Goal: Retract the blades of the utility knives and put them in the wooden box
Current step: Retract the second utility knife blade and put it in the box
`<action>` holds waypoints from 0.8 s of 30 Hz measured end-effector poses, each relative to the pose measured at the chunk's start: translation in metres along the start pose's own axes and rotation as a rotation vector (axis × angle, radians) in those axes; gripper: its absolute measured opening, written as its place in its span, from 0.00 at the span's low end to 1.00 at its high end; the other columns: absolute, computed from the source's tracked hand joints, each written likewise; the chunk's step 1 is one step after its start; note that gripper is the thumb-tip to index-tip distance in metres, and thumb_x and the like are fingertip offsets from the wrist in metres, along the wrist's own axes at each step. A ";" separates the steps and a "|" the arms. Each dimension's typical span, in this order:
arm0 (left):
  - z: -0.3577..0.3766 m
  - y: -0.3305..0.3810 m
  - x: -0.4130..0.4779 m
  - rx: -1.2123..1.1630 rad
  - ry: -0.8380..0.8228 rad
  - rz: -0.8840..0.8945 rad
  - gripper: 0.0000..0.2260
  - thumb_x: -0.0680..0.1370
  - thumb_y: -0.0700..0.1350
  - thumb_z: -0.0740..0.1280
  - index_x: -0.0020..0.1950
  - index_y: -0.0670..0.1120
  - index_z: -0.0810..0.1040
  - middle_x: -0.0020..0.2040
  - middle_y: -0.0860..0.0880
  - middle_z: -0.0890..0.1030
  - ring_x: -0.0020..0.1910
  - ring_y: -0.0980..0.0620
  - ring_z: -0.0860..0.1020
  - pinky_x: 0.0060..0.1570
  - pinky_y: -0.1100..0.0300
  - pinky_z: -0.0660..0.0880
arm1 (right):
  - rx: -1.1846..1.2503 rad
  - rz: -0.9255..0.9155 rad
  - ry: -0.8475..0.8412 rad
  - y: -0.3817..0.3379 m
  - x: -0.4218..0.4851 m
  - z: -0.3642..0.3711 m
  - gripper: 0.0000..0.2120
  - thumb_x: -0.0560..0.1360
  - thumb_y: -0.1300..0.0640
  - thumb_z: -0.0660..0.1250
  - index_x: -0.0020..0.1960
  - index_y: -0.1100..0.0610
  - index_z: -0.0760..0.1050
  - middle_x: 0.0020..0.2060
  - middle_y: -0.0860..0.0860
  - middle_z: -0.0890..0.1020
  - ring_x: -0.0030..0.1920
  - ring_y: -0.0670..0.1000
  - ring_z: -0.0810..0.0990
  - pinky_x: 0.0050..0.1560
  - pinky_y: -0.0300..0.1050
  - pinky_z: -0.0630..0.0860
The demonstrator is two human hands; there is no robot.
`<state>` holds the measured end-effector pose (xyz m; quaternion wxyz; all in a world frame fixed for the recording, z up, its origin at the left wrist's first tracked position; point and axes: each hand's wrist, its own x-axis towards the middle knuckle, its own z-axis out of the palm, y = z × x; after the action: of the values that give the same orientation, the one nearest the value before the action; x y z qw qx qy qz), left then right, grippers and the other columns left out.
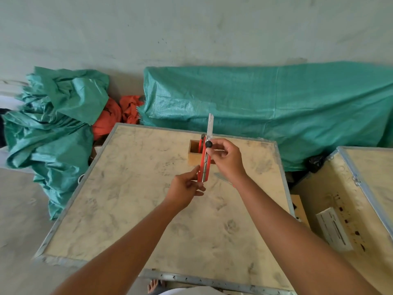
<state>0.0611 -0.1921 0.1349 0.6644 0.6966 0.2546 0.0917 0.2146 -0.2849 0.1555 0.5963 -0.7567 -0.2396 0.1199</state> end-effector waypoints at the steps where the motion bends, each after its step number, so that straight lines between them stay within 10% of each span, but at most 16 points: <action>1: -0.005 0.002 0.001 0.003 -0.004 0.006 0.24 0.77 0.30 0.65 0.72 0.44 0.69 0.52 0.44 0.83 0.44 0.46 0.84 0.47 0.50 0.83 | -0.010 -0.004 -0.008 -0.004 0.001 0.000 0.11 0.75 0.58 0.74 0.57 0.55 0.81 0.52 0.51 0.86 0.52 0.50 0.86 0.51 0.56 0.85; 12: -0.028 0.024 0.020 -0.048 -0.013 0.044 0.22 0.77 0.28 0.64 0.69 0.41 0.73 0.48 0.42 0.81 0.39 0.47 0.81 0.48 0.49 0.83 | -0.234 -0.030 -0.204 -0.030 0.007 -0.001 0.10 0.72 0.61 0.78 0.53 0.56 0.85 0.53 0.51 0.85 0.44 0.52 0.87 0.42 0.48 0.86; 19: -0.040 0.036 0.037 -0.038 -0.026 0.081 0.22 0.77 0.28 0.65 0.70 0.40 0.73 0.51 0.34 0.81 0.35 0.52 0.81 0.45 0.53 0.83 | -0.351 -0.150 -0.268 -0.046 0.008 -0.003 0.10 0.70 0.64 0.78 0.51 0.61 0.86 0.51 0.42 0.78 0.43 0.34 0.80 0.45 0.21 0.72; 24: -0.044 0.047 0.039 -0.063 -0.067 0.124 0.20 0.77 0.29 0.65 0.68 0.42 0.75 0.51 0.35 0.83 0.36 0.51 0.81 0.45 0.54 0.83 | -0.358 -0.172 -0.275 -0.050 0.012 -0.001 0.17 0.72 0.62 0.77 0.60 0.53 0.83 0.56 0.37 0.77 0.44 0.33 0.80 0.42 0.26 0.73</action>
<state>0.0851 -0.1342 0.1769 0.6872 0.6926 0.1854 0.1173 0.2142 -0.2709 0.2047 0.4225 -0.8037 -0.3995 0.1263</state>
